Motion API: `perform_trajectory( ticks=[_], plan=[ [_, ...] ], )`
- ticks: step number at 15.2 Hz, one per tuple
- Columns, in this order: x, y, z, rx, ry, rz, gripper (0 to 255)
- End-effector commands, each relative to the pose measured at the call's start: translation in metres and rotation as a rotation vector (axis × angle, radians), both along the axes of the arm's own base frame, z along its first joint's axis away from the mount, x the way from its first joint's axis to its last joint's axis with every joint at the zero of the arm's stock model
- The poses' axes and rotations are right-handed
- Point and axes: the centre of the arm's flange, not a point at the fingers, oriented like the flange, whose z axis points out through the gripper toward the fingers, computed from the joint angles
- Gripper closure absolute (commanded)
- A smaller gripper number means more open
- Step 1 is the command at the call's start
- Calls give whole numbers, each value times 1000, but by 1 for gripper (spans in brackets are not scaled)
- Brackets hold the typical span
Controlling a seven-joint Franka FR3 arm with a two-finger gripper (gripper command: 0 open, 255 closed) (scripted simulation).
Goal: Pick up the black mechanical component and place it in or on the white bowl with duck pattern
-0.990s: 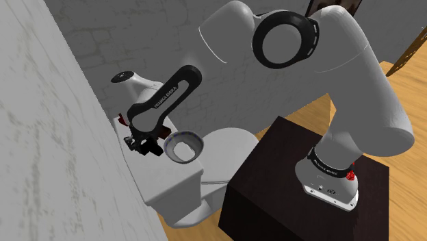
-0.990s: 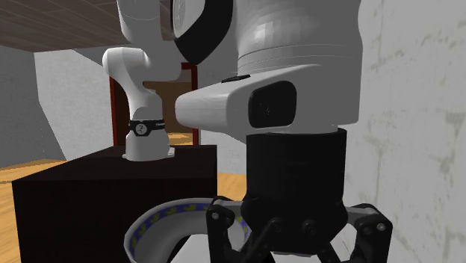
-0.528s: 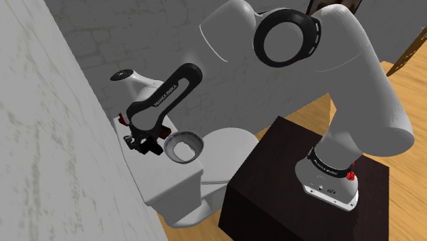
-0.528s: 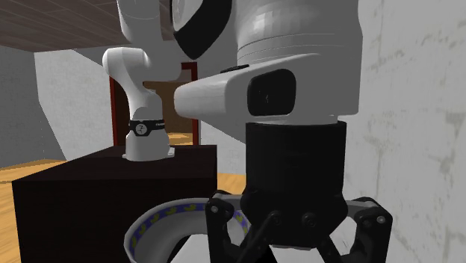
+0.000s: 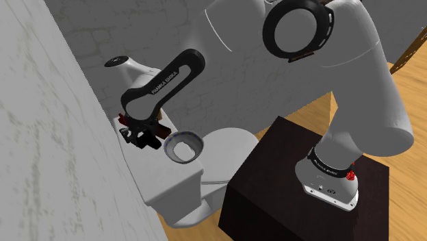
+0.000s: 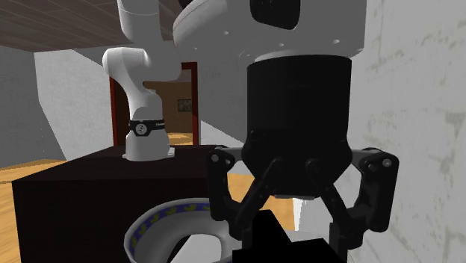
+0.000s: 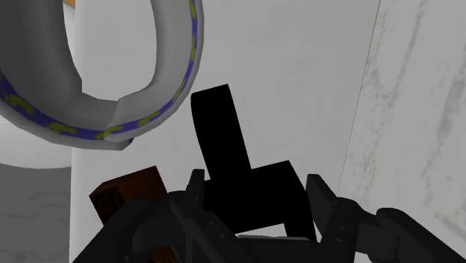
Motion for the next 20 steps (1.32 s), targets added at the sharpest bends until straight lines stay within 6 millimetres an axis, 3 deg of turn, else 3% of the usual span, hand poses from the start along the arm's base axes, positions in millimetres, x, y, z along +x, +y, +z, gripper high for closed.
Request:
perform_trajectory(
  ticks=[1,13,20],
  plan=[
    [0,-1,9,0,0,0,255],
    [0,-1,71,0,0,0,255],
    [-74,-55,79,0,0,0,255]
  ],
)
